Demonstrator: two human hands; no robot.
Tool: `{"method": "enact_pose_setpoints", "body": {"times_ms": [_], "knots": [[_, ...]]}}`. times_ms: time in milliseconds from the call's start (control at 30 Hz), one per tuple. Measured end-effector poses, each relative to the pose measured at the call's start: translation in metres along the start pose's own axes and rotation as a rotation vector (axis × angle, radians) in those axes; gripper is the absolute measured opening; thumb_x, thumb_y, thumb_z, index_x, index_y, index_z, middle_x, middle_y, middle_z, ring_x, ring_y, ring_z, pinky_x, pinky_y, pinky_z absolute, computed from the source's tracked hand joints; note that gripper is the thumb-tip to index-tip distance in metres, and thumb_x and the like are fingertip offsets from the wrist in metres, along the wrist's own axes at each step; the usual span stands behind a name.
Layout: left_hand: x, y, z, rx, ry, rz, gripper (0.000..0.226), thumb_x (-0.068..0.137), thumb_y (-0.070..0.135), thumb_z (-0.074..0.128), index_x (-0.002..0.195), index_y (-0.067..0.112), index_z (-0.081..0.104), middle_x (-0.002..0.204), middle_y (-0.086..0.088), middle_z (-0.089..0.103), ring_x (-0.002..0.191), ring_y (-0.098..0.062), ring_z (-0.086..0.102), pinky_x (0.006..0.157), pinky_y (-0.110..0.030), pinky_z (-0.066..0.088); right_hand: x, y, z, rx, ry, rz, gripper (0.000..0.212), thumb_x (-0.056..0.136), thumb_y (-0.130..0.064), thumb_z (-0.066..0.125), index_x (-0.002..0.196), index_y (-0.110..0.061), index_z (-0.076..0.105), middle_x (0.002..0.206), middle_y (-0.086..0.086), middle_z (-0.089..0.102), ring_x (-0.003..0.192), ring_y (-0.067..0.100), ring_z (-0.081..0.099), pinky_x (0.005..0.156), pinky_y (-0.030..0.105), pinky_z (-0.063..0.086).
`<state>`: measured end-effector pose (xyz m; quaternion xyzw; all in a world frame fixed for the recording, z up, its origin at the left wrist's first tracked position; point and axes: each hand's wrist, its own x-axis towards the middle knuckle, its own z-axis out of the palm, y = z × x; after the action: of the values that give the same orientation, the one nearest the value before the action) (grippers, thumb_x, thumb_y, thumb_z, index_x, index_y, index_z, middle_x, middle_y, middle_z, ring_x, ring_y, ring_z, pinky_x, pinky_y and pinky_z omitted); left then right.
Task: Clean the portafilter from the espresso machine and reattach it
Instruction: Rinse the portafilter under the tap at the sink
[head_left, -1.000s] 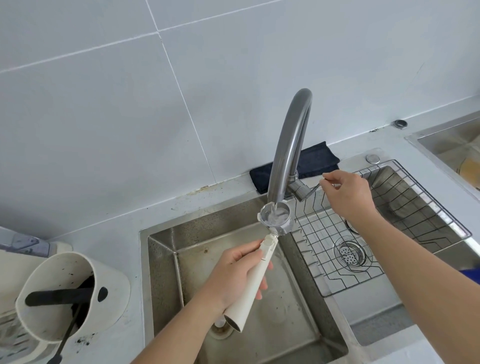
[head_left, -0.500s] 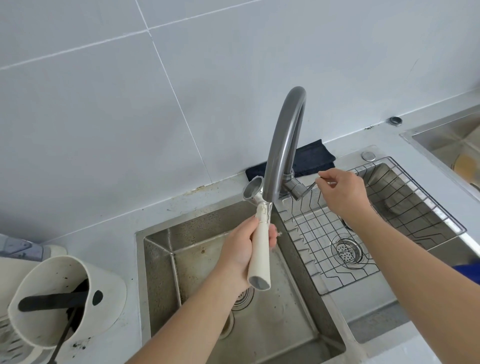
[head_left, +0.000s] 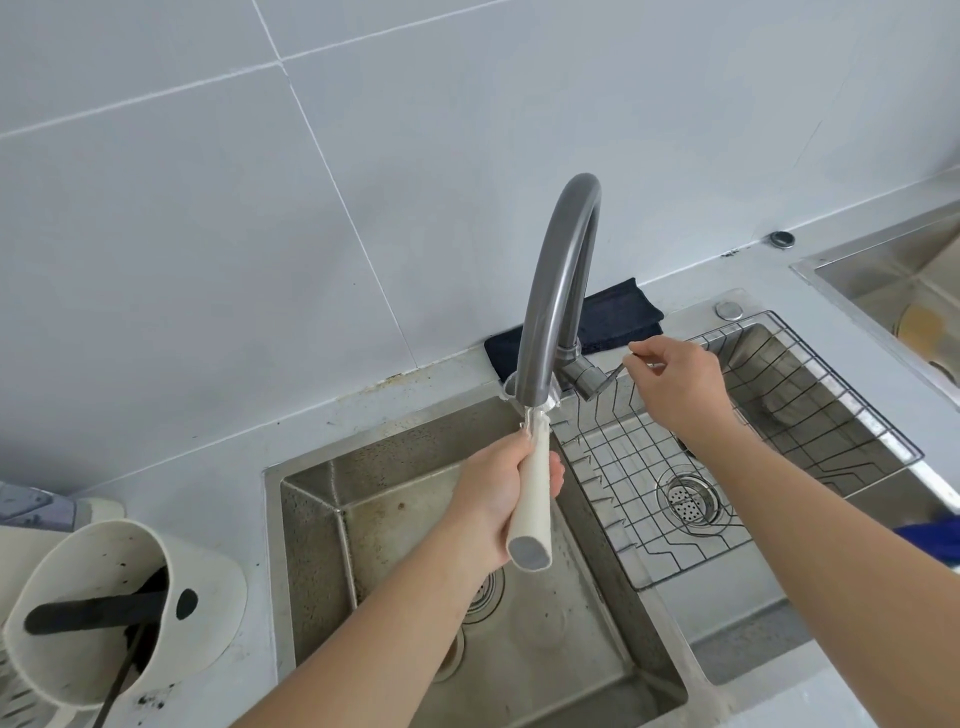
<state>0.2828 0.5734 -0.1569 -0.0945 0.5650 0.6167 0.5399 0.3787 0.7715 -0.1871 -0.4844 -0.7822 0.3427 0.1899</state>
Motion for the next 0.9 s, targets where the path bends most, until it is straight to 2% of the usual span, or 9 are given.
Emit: {"method": "enact_pose_setpoints", "body": {"times_ms": [100,333,533,667,767,833,900], "knots": [[-0.014,-0.008,-0.012,0.124,-0.023,0.01,0.023,0.097,0.017,0.057,0.114,0.003,0.064,0.089,-0.019,0.065,0.063,-0.019,0.065,0.052,-0.026,0.054,0.0,0.0,0.0,-0.001,0.0,0.001,0.028,0.093,-0.028,0.06,0.117,-0.014,0.069,0.101,-0.001,0.069,0.083,0.012,0.061,0.076,0.026,0.046],[-0.033,-0.023,-0.046,0.263,0.022,0.028,0.015,0.094,0.01,0.06,0.103,0.014,0.072,0.08,-0.017,0.068,0.065,-0.027,0.068,0.055,-0.033,0.056,0.001,0.001,0.001,-0.004,0.003,0.005,0.029,0.093,-0.029,0.06,0.117,-0.015,0.069,0.098,-0.004,0.068,0.083,0.012,0.061,0.076,0.024,0.043],[-0.043,-0.021,-0.057,0.418,0.022,0.071,0.018,0.093,0.017,0.063,0.093,0.028,0.078,0.084,-0.012,0.064,0.064,-0.021,0.065,0.059,-0.031,0.057,0.0,0.0,0.002,-0.008,0.013,0.001,0.028,0.093,-0.028,0.06,0.115,-0.014,0.069,0.103,0.0,0.071,0.079,0.012,0.06,0.075,0.024,0.043],[-0.044,-0.016,-0.066,0.584,-0.023,0.14,0.029,0.094,0.014,0.058,0.097,0.038,0.074,0.083,-0.011,0.061,0.064,-0.018,0.063,0.06,-0.032,0.054,0.001,0.0,0.001,-0.006,0.012,0.007,0.028,0.093,-0.028,0.06,0.115,-0.015,0.069,0.1,-0.002,0.07,0.08,0.011,0.06,0.075,0.023,0.042],[-0.042,-0.013,-0.077,0.718,-0.005,0.222,0.04,0.093,0.015,0.06,0.09,0.054,0.071,0.081,-0.005,0.063,0.064,-0.017,0.066,0.06,-0.037,0.057,0.001,0.0,0.002,-0.002,0.012,0.008,0.028,0.093,-0.028,0.06,0.116,-0.015,0.069,0.1,-0.002,0.069,0.082,0.012,0.06,0.076,0.023,0.042],[-0.041,-0.011,-0.083,0.806,0.014,0.273,0.04,0.092,0.019,0.061,0.096,0.058,0.068,0.076,0.003,0.066,0.065,-0.019,0.067,0.064,-0.047,0.059,0.0,0.0,0.002,0.004,0.01,0.013,0.028,0.093,-0.028,0.06,0.116,-0.015,0.069,0.098,-0.003,0.068,0.081,0.012,0.059,0.075,0.024,0.043],[-0.039,-0.01,-0.089,0.895,0.026,0.326,0.039,0.091,0.021,0.06,0.112,0.053,0.066,0.073,0.008,0.067,0.063,-0.016,0.066,0.064,-0.047,0.059,-0.001,0.0,0.002,0.008,0.013,0.012,0.028,0.093,-0.028,0.059,0.116,-0.015,0.069,0.1,-0.002,0.069,0.081,0.012,0.06,0.075,0.024,0.043]]}}
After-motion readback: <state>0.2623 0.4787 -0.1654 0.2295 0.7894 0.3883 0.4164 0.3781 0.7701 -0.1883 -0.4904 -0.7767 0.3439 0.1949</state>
